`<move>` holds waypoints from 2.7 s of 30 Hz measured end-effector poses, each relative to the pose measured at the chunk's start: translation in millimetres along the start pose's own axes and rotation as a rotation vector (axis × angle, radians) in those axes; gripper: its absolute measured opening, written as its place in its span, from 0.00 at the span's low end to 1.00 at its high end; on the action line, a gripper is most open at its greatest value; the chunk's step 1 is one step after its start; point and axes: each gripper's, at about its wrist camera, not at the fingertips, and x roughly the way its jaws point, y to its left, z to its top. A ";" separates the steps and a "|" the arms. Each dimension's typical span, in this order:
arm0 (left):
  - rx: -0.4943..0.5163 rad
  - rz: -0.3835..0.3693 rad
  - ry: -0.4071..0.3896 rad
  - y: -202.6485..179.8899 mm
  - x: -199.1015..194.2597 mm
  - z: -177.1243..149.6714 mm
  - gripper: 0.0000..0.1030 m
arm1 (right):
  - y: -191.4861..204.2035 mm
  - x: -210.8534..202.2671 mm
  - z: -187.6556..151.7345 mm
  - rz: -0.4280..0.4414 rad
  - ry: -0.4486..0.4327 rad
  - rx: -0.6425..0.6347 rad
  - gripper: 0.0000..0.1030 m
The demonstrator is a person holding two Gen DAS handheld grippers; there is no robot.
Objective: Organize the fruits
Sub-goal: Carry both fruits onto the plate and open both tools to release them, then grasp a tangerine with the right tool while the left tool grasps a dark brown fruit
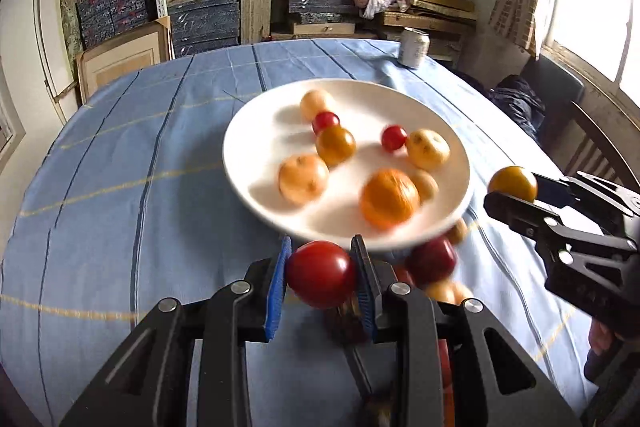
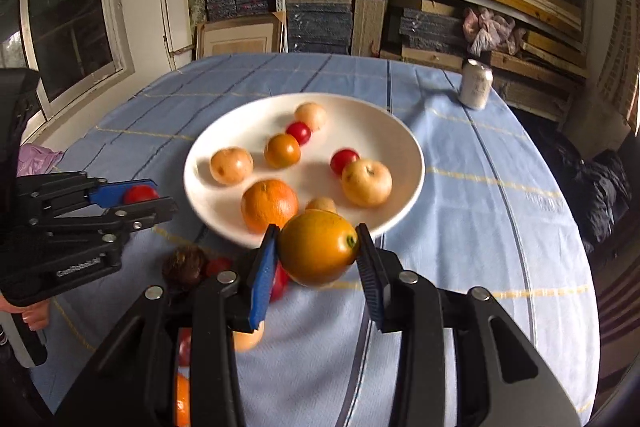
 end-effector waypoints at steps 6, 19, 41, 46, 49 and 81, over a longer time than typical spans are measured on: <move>0.013 0.029 -0.006 7.9 26.0 42.5 0.30 | -13.4 25.6 48.0 0.072 -0.016 -0.010 0.36; 0.049 0.051 0.003 23.8 84.5 83.8 0.48 | -19.2 97.5 91.5 0.058 0.003 -0.047 0.43; -0.024 0.083 0.036 7.2 7.7 -8.2 0.97 | 4.9 -4.4 0.6 -0.005 0.044 -0.035 0.87; -0.064 0.091 0.050 6.8 -14.6 -49.6 0.97 | 36.3 -42.0 -42.1 0.037 0.056 -0.090 0.90; -0.090 0.124 0.058 10.7 -26.0 -73.8 0.97 | 53.3 -51.9 -68.4 0.056 0.079 -0.114 0.90; 0.004 0.038 0.077 -52.9 -24.2 -110.4 0.43 | 11.0 -30.0 -113.4 0.043 0.184 -0.071 0.44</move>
